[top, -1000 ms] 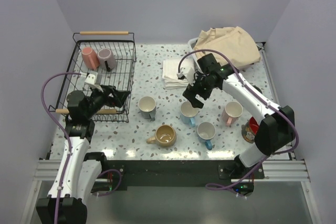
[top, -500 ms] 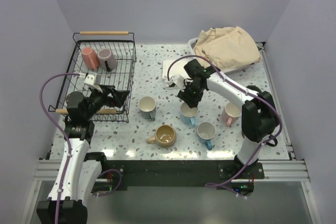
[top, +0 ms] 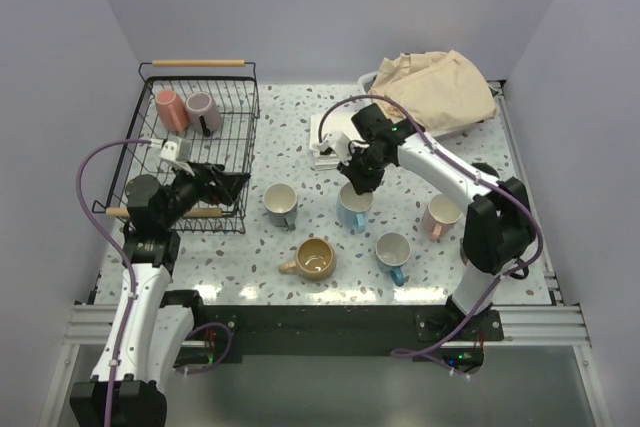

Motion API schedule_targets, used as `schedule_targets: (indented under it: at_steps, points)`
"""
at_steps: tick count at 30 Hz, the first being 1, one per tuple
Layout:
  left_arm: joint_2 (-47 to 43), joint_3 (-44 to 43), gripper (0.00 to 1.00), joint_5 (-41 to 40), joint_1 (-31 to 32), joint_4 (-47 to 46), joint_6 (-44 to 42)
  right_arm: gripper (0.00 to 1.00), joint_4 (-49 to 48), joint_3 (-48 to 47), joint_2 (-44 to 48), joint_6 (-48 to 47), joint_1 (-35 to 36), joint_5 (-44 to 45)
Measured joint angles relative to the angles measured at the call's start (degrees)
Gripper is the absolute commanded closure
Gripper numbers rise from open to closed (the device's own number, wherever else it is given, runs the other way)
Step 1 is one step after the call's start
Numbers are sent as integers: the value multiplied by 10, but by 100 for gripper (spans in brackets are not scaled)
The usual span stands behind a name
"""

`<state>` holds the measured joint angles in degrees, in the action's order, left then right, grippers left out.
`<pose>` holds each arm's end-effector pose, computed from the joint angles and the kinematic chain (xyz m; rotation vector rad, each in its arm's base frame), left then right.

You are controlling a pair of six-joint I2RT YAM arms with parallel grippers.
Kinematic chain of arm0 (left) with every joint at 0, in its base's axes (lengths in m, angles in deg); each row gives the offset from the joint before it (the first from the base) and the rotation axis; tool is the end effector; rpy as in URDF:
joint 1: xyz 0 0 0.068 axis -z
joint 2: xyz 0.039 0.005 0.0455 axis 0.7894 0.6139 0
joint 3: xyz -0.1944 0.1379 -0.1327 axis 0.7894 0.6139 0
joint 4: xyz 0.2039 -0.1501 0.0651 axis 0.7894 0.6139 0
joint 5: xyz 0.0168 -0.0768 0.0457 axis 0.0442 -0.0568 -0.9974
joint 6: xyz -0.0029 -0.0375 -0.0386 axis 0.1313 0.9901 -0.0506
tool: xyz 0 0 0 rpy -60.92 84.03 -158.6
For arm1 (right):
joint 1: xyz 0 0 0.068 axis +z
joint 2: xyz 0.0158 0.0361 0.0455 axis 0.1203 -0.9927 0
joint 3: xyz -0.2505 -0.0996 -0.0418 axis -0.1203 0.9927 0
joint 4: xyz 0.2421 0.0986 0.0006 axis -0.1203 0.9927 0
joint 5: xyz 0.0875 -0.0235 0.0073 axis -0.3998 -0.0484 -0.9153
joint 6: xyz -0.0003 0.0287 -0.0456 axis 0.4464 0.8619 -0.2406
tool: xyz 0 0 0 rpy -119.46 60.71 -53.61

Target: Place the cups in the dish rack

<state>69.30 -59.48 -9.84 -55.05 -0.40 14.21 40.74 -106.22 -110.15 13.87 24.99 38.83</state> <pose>0.1698 -0.0121 0.2931 0.1077 1.7003 -0.7679 0.3027 0.1990 0.2551 -1.5012 2.2998 0.3502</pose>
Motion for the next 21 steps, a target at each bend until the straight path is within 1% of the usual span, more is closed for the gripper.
schedule_targets:
  at_steps: [4, 5, 7, 12, 15, 17, 21]
  points:
    - [3, -19, 10, 28, 8, -10, 88, 100, 7, -48, 46, 23, -7, -24]
    - [4, -24, 10, 33, 16, -23, 115, 100, 6, -63, 62, 31, -11, -33]
    - [4, -35, 10, 30, 51, -46, 165, 100, 1, -90, 98, 50, -26, -57]
    - [28, -62, 10, 0, 191, -119, 281, 100, -45, -119, 191, 117, -90, -121]
    - [63, -74, 10, -50, 284, -170, 348, 100, -83, -120, 238, 166, -130, -155]
    - [94, -83, 10, -79, 333, -198, 381, 100, -108, -119, 260, 197, -144, -173]
    - [174, -112, 10, -133, 429, -255, 432, 100, -179, -88, 307, 261, -146, -227]
